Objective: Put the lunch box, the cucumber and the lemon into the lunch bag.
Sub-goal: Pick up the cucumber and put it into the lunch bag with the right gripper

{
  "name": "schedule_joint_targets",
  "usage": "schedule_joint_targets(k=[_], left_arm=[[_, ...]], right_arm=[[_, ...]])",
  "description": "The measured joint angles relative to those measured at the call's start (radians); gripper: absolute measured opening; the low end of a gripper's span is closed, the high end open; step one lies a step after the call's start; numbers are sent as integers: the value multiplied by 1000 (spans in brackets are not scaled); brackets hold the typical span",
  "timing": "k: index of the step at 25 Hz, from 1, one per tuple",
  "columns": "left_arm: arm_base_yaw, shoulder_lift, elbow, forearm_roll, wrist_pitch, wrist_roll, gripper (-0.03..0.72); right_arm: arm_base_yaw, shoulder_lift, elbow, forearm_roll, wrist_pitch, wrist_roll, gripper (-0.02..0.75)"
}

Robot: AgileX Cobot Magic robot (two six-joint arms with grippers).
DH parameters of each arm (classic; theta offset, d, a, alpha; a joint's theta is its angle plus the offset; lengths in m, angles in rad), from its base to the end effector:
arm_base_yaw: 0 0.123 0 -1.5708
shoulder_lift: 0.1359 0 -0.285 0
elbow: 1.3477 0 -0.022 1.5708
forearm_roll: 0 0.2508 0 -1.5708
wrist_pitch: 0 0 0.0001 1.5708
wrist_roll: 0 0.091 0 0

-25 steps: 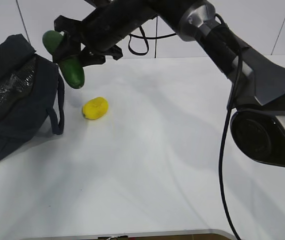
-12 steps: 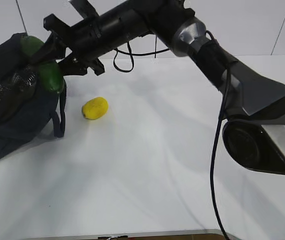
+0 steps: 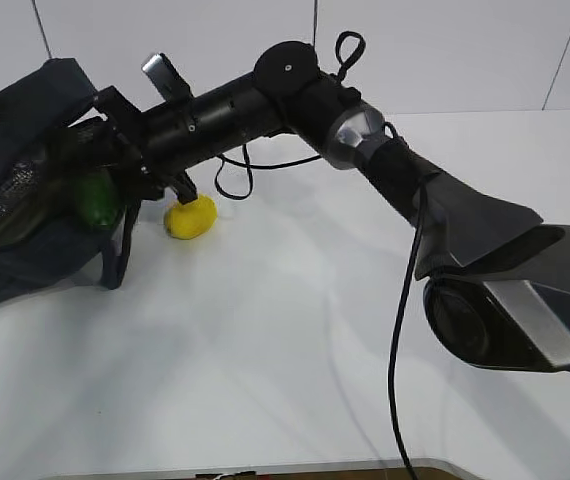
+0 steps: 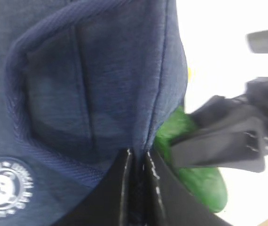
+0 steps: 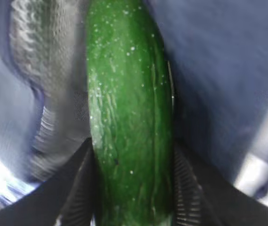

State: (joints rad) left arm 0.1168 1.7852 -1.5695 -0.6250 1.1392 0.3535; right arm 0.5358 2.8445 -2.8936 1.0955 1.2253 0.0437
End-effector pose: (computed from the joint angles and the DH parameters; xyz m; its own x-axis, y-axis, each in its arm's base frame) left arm 0.3815 -0.0040 0.3090 -0.9116 -0.0555 -0.4073 0.1563 0.8697 -0.4682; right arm 0.4448 0.3527 0.1900 -0.9510 -0.1915 -0.2426 -0.2962 0.3405 0.8924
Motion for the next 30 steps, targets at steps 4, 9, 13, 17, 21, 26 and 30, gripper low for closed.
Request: schedule_joint_targets(k=[4,9,13,17,21,26,30], left_arm=[[0,0,0,-12,0,13,11],[0,0,0,-18,0,15,11],[0,0,0,-22,0,15,11],[0,0,0,-22,0,15,11],[0,0,0,-22,2,15,11],[2,0,0,3,4,17,11],[31,0,0,25,4,12,11]], right_arm=[[17,0,0,46,-84,4,344],[38,0,0,52,-191,4,359],[44,0,0,54,-238,30,435],[44,0,0,50,-243,39,547],[44,0,0,50,-210,36,574],[38,0,0,50,-184,19,577],[23,0,-18,50,-141,-7,577]])
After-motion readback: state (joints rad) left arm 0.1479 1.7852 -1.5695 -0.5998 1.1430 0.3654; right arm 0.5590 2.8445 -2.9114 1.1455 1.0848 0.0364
